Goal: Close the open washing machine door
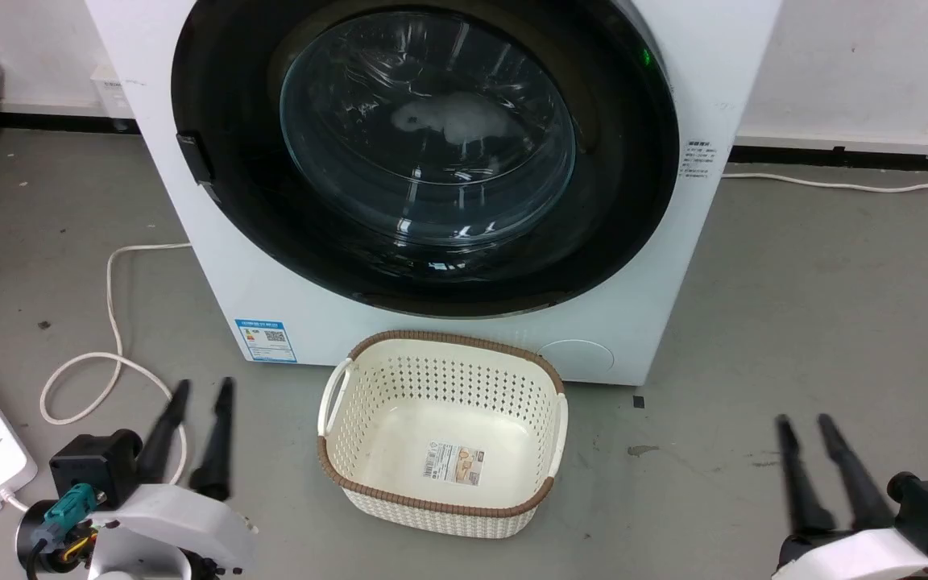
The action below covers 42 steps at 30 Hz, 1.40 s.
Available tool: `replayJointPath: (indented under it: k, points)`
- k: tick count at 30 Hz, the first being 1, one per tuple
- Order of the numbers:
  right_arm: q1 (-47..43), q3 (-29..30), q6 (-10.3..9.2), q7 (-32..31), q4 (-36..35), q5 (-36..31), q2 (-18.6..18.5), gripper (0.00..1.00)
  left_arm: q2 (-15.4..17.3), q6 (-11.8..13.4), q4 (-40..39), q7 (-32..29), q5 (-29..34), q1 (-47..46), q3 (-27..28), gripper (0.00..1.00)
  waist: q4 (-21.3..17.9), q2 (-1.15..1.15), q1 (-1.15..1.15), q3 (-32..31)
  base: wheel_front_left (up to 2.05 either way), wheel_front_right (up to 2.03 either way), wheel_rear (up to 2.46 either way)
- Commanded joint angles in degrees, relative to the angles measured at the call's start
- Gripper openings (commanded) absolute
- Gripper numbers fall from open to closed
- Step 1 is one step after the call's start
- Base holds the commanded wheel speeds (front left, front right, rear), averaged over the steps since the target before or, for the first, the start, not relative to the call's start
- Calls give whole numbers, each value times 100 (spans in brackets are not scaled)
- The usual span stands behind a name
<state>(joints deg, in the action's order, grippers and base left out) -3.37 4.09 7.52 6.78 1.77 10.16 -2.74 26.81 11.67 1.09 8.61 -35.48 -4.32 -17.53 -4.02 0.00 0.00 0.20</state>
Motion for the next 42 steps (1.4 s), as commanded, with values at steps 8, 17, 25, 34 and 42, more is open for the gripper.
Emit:
replayJointPath:
  k: [8, 17, 25, 34, 42]
  points:
    - [16, -18, 0, -37, -8, -47, -1, 0, -111, -54, -6, -40, 165, 20, 83, 0, 19, 0, 0, -1, 0, 0, 0]
    - [40, -47, 0, -85, -21, -120, -2, 0, -283, -138, -14, -102, 420, 51, 208, 0, 48, 0, 0, -2, 0, 0, 0]
    - [59, -70, -1, -123, -31, -177, -2, 0, -417, -203, -20, -150, 618, 75, 306, 0, 70, 0, 0, -3, 0, 0, 0]
    - [86, -103, -1, -177, -45, -258, -3, 0, -608, -297, -29, -219, 902, 109, 446, 0, 102, 0, 0, -5, 0, 0, 0]
    - [107, -129, -1, -219, -56, -323, -4, 0, -761, -371, -36, -274, 1128, 137, 558, 0, 128, 0, 0, -6, 0, 0, 0]
